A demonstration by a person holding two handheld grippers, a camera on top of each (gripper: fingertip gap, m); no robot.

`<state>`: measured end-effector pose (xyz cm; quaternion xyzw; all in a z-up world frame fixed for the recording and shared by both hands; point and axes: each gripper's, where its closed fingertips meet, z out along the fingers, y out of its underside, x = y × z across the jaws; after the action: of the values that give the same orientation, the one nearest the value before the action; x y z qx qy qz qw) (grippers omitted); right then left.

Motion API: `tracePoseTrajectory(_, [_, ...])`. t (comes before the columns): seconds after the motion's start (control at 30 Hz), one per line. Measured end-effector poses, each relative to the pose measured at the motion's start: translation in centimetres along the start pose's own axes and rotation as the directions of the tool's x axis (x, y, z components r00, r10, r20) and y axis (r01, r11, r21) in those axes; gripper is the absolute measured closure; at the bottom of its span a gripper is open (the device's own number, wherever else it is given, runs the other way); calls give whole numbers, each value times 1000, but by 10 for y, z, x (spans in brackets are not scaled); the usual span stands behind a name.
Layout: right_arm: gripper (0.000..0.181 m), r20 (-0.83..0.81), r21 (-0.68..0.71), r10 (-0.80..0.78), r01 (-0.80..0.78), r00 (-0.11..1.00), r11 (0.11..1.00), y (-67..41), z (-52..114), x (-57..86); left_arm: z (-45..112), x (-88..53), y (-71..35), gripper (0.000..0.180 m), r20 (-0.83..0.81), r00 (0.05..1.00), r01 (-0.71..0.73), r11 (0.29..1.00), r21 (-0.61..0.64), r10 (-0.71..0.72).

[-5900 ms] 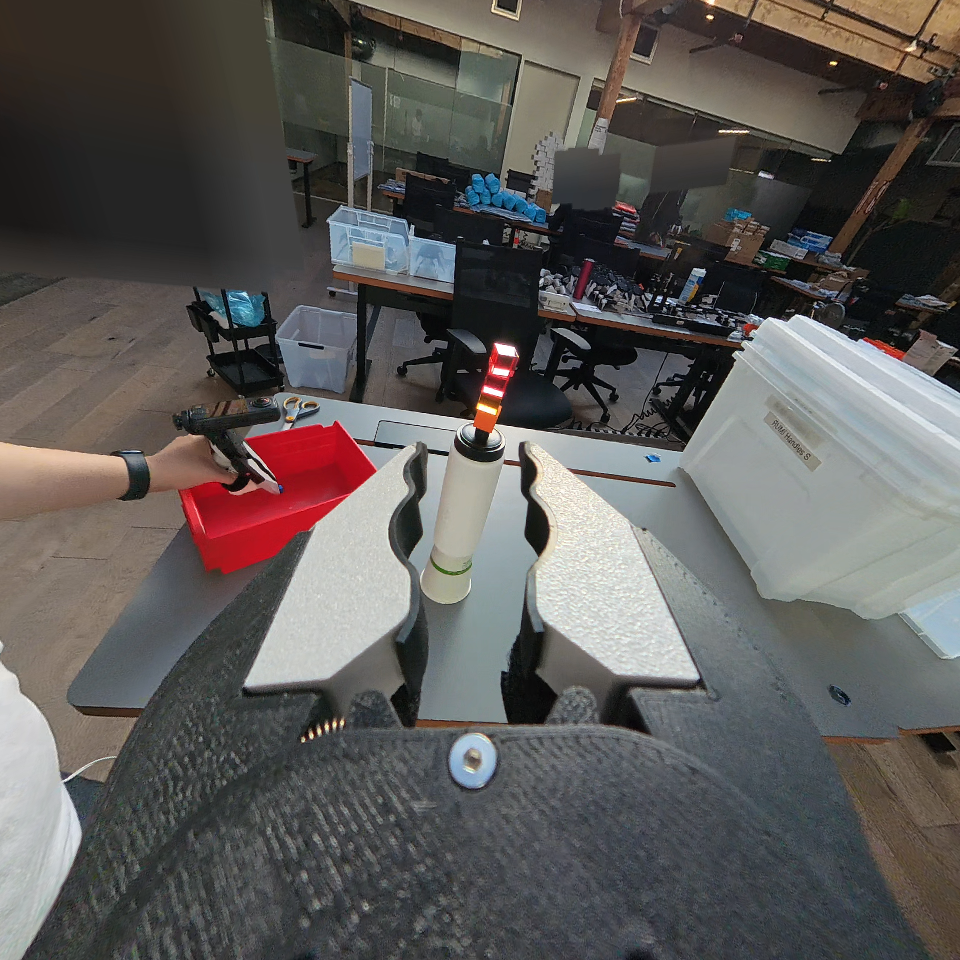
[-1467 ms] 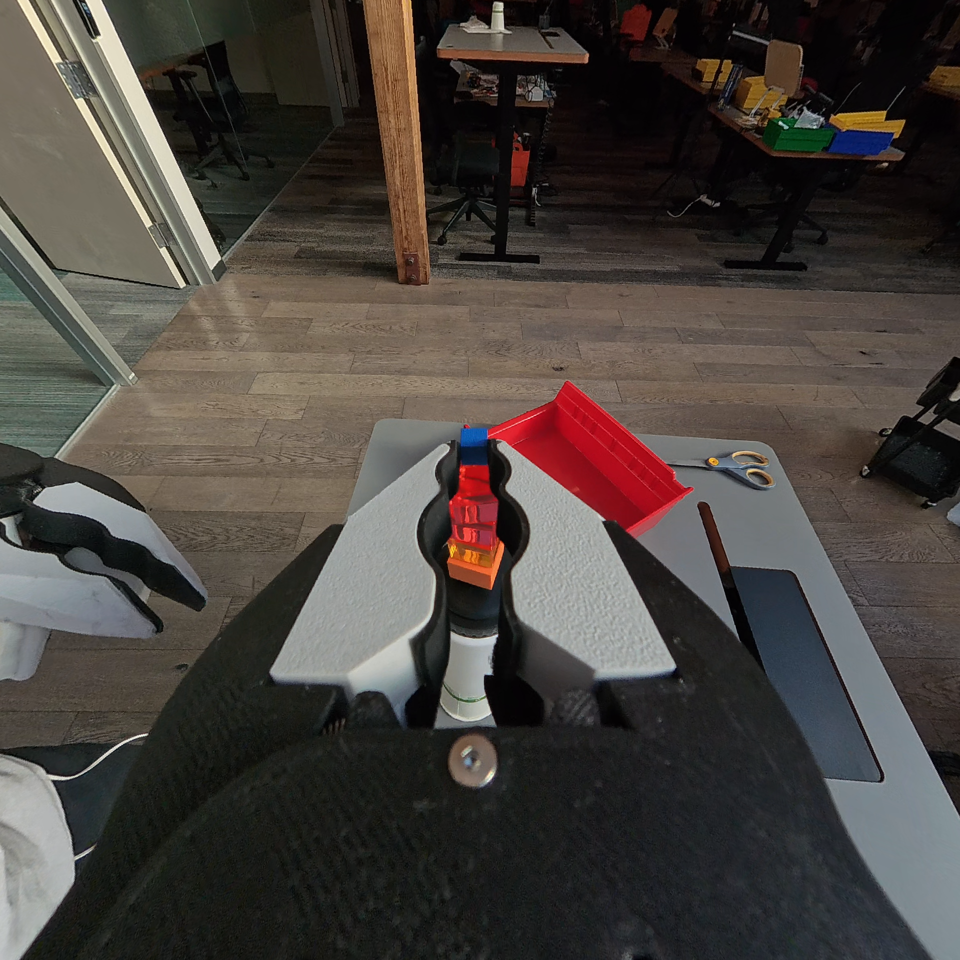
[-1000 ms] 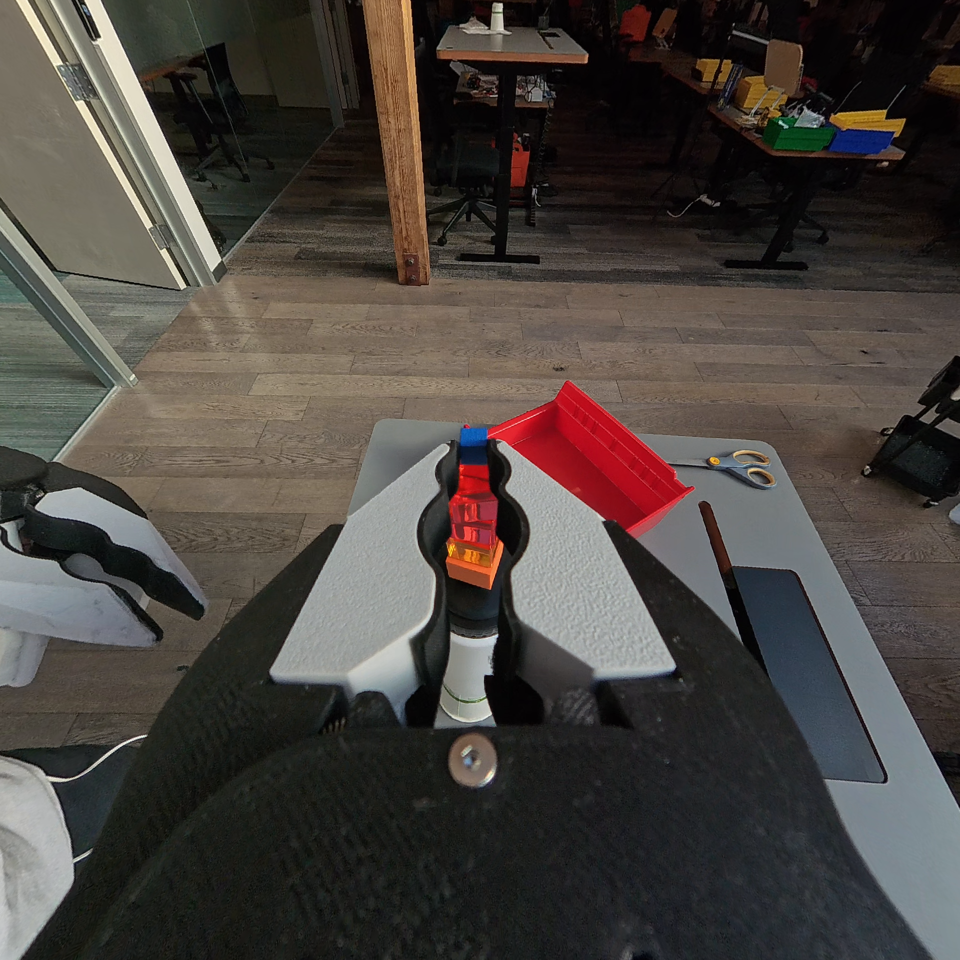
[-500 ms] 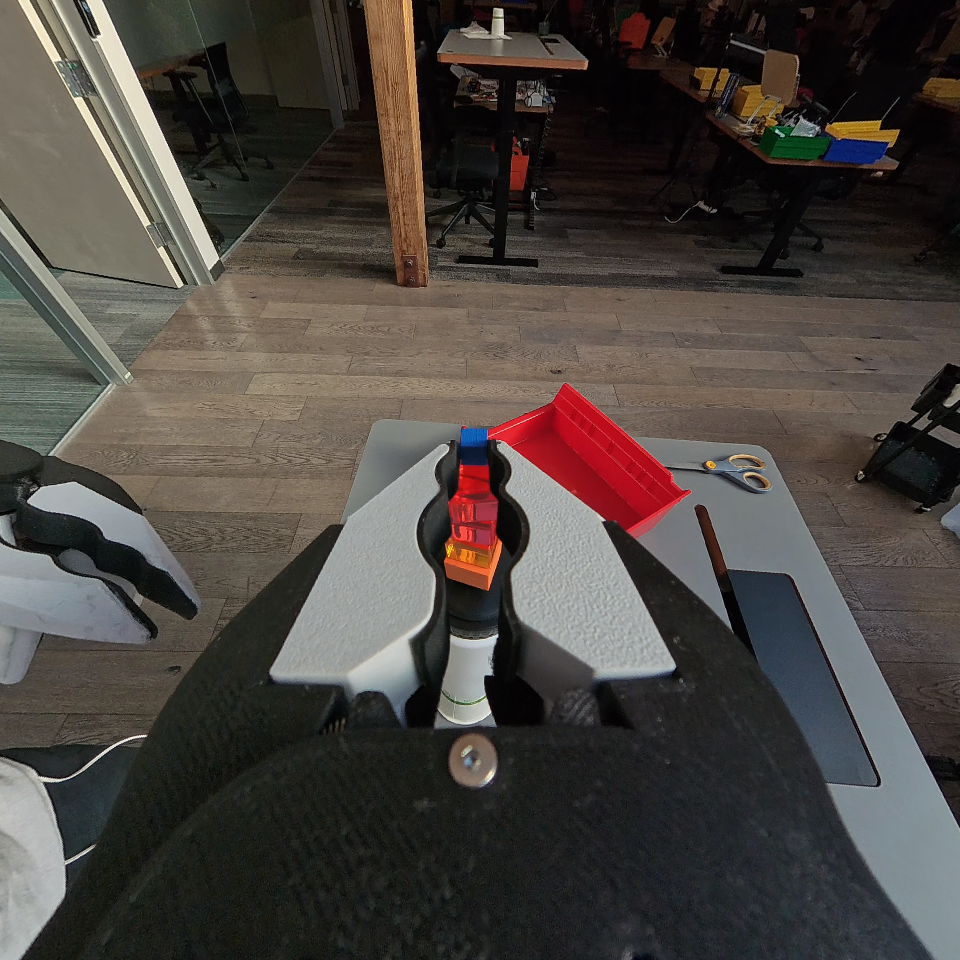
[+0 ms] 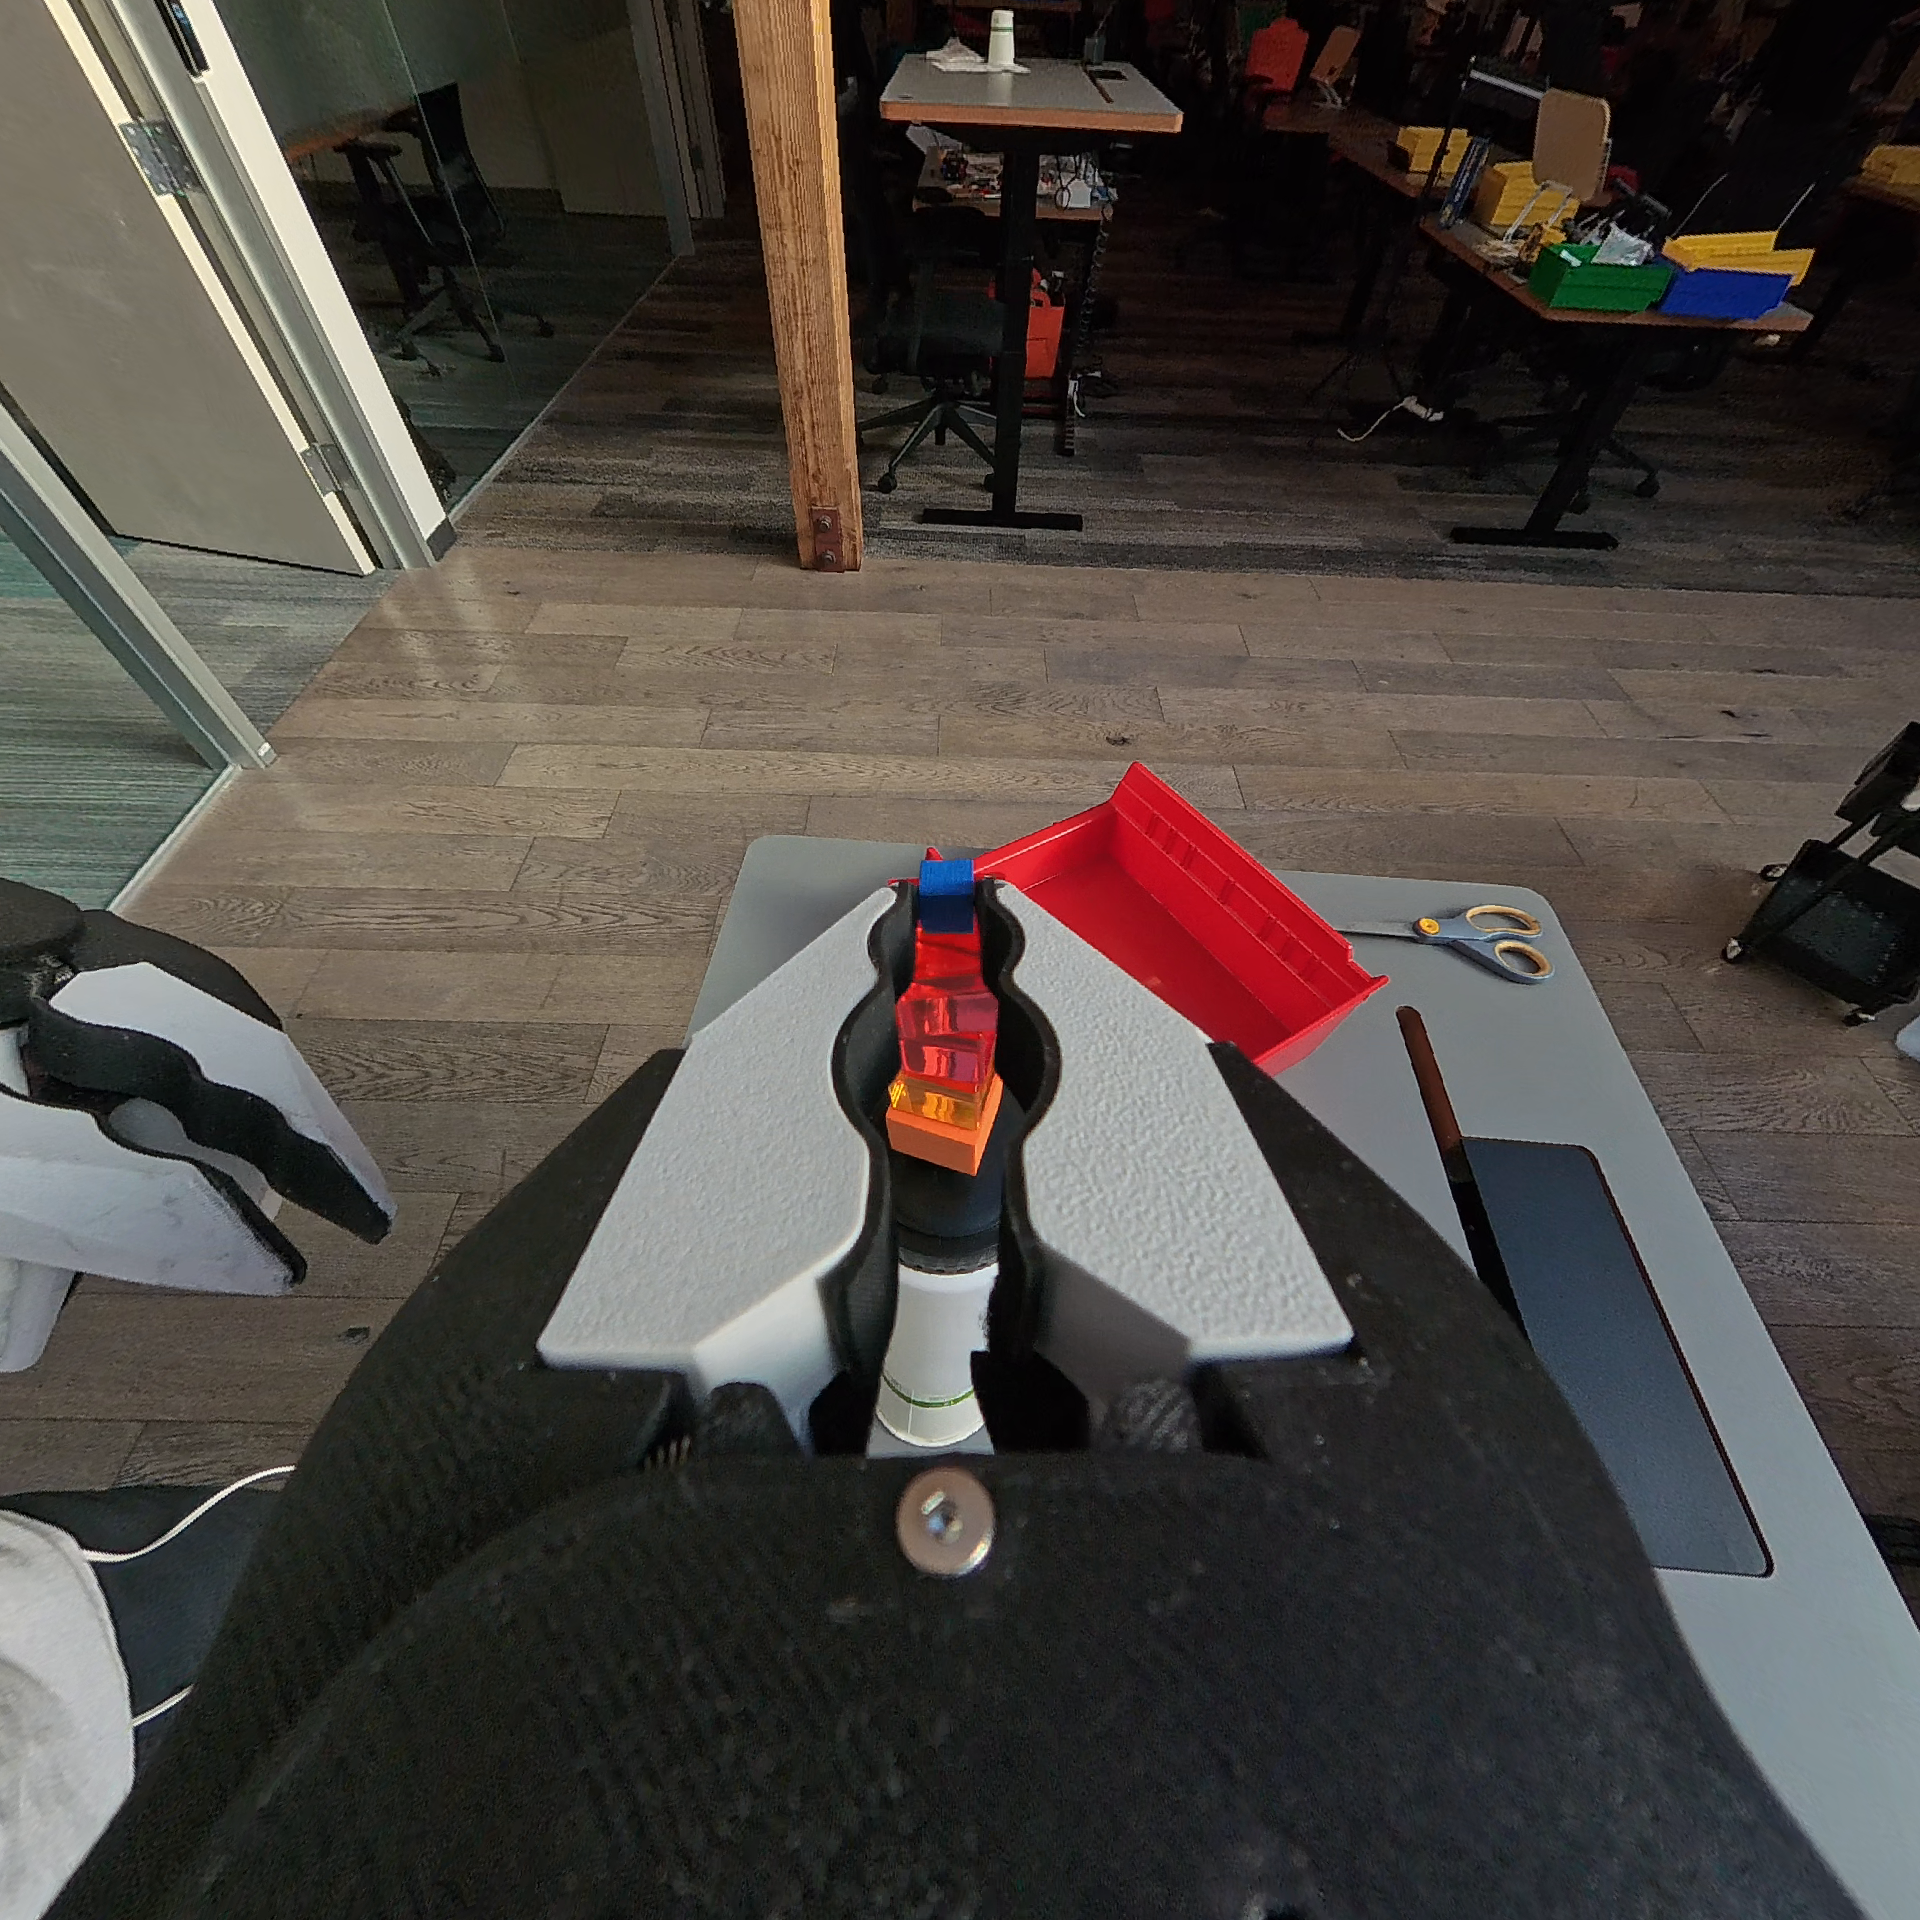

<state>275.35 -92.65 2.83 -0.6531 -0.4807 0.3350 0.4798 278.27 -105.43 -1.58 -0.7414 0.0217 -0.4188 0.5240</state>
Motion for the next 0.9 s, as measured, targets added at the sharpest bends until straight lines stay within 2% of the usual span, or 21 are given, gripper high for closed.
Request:
tracePoseTrajectory(0.37, [164, 8, 37, -4, 3, 1000, 999, -9, -3, -2, 2, 1, 0, 165, -8, 1000, 2, 1000, -2, -2])
tracePoseTrajectory(0.5, [160, -2, 173, -58, 57, 998, 983, -43, -23, -11, 1, 2, -2, 163, -9, 1000, -8, 1000, 6, 8])
tracePoseTrajectory(0.63, [151, -154, 344, -179, 223, 972, 912, -93, -74, -27, -15, -11, -12, 159, 28, 994, -103, 994, 25, 102])
tracePoseTrajectory(0.8, [150, -405, 406, -225, 395, 886, 824, -103, -131, -58, -55, -52, -39, 150, 115, 953, -289, 956, 47, 282])
tracePoseTrajectory(0.9, [152, -556, 464, -212, 511, 804, 723, -107, -164, -82, -85, -75, -64, 148, 203, 906, -393, 917, 73, 372])
